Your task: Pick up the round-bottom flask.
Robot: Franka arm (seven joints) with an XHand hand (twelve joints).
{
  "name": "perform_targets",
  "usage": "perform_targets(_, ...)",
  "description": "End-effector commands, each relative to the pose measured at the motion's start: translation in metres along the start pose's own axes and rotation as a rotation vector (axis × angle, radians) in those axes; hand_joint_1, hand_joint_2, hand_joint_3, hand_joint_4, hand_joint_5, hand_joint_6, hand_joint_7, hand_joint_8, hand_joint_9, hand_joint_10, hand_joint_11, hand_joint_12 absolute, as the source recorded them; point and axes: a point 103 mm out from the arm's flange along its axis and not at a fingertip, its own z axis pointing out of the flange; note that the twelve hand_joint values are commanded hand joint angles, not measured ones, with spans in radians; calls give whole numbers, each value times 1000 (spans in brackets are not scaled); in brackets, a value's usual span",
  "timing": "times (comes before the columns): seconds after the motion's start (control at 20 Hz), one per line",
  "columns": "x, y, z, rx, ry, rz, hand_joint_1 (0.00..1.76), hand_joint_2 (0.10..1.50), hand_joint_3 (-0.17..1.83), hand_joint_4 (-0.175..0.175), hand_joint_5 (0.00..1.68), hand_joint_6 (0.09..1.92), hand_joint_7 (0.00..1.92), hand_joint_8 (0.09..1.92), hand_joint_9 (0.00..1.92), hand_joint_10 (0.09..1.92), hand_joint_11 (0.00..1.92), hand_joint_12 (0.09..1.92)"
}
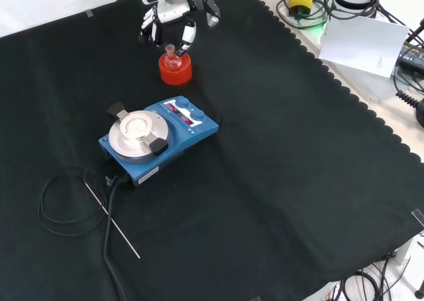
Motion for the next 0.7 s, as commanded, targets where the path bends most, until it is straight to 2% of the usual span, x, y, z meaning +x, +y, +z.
perform_targets(0.05,-5,-6,-22,-13,38,9,1132,649,782,22,1165,923,341,615,609,560,362,1318)
perform_targets(0.35,0,-19,-56,-44,55,-8,1137,634,811,2,1168,932,344,618,611,563,367,1318)
perform_targets(0.6,15,-27,-85,-76,53,-34,1139,631,816,-4,1168,934,344,619,612,564,370,1319)
perform_targets(0.7,21,-28,-95,-90,47,-46,1142,626,824,-18,1170,934,345,620,613,565,373,1319)
